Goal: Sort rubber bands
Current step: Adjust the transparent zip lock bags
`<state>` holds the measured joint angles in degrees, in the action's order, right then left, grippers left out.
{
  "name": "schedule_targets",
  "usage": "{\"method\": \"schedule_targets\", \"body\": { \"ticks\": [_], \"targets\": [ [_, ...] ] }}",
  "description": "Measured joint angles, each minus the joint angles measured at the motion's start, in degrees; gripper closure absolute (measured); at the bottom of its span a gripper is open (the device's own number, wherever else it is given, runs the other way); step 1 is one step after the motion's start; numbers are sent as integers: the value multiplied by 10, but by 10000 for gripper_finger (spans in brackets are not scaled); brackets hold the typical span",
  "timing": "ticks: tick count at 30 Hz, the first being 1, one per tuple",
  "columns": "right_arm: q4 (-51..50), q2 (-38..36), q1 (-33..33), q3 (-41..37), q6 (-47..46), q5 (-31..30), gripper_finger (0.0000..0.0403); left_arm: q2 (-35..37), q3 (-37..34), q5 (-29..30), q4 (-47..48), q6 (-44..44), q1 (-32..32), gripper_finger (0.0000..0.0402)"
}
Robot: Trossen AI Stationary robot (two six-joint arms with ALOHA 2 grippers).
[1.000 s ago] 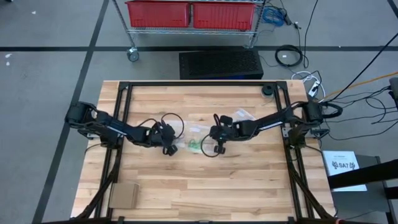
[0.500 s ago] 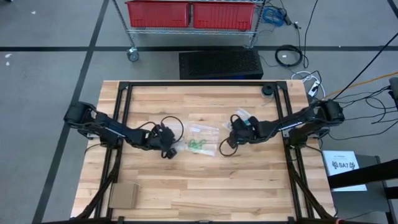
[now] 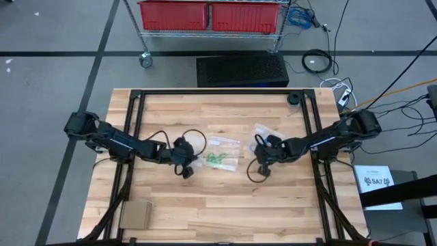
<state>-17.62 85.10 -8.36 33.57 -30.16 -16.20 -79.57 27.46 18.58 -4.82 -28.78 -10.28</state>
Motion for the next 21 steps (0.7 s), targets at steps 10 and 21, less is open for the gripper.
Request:
{"method": "schedule_targets", "body": {
  "ticks": [10,21],
  "targets": [
    [-51,-69,-53,-4,57,164,403,-3,10,-85,-94,117,30,401],
    [141,-132,-69,-2,-8,12,403,-3,49,-138,-90,206,51,401]
  ]
}}
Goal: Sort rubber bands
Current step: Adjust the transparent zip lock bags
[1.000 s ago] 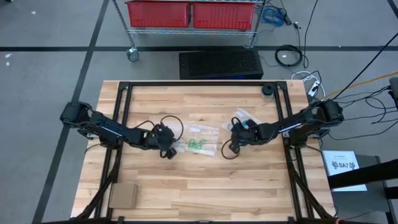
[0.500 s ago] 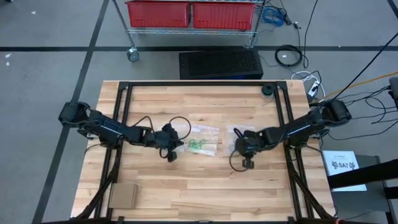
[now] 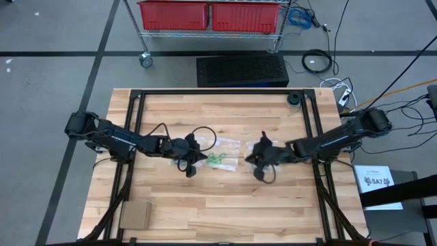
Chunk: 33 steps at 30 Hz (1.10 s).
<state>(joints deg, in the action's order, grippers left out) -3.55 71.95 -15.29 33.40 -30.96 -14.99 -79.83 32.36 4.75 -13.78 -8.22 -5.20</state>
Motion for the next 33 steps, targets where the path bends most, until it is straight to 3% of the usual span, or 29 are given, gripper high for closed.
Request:
{"method": "schedule_targets", "body": {
  "ticks": [7,11,15,25,33],
  "targets": [
    [151,148,88,8,14,-20,403,0,0,10,7,-20,0,401],
    [164,231,113,52,22,-30,403,0,0,11,8,-20,0,401],
    [129,283,129,91,46,5,403,0,0,13,8,-27,0,401],
    [70,297,148,121,180,64,403,0,0,7,-30,-30,17,401],
    [40,296,156,121,240,77,403,0,0,-3,-34,-19,35,401]
  ]
}}
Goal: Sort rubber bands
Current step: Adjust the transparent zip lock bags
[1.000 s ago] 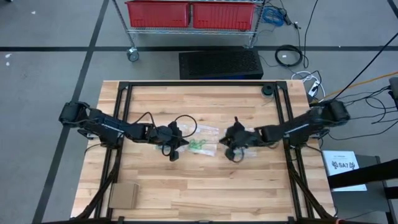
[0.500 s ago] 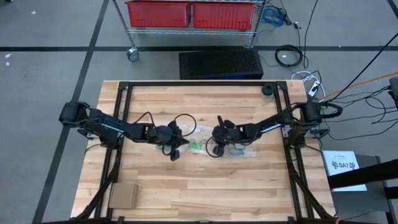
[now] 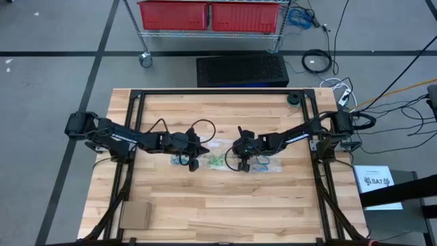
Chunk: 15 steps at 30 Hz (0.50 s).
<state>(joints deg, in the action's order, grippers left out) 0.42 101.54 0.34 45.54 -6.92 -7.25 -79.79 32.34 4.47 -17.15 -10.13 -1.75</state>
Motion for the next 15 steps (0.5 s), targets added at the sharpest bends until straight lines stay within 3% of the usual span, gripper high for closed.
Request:
{"method": "schedule_targets", "body": {
  "ticks": [15],
  "targets": [
    [-16,-40,9,-5,61,17,403,0,0,-24,-19,6,21,401]
  ]
}}
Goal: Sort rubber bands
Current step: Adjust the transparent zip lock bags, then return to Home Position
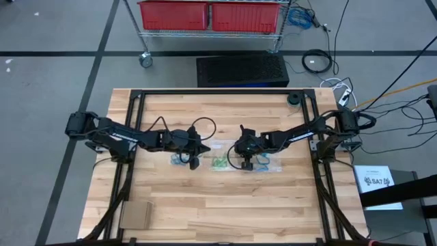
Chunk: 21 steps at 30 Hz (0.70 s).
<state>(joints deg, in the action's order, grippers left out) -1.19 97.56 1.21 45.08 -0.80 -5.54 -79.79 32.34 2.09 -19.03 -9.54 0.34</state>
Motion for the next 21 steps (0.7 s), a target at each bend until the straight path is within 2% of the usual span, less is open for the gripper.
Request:
{"method": "schedule_targets", "body": {
  "ticks": [7,10,16,21],
  "targets": [
    [29,-3,0,0,1,-1,403,0,0,-2,-2,14,1,401],
    [34,-29,-10,3,17,-2,403,15,0,-1,3,16,1,401],
    [30,-143,-40,-9,77,-1,403,103,-5,28,-1,65,1,401],
    [35,-278,-54,-120,70,-9,403,183,-46,46,-8,123,2,401]
  ]
}}
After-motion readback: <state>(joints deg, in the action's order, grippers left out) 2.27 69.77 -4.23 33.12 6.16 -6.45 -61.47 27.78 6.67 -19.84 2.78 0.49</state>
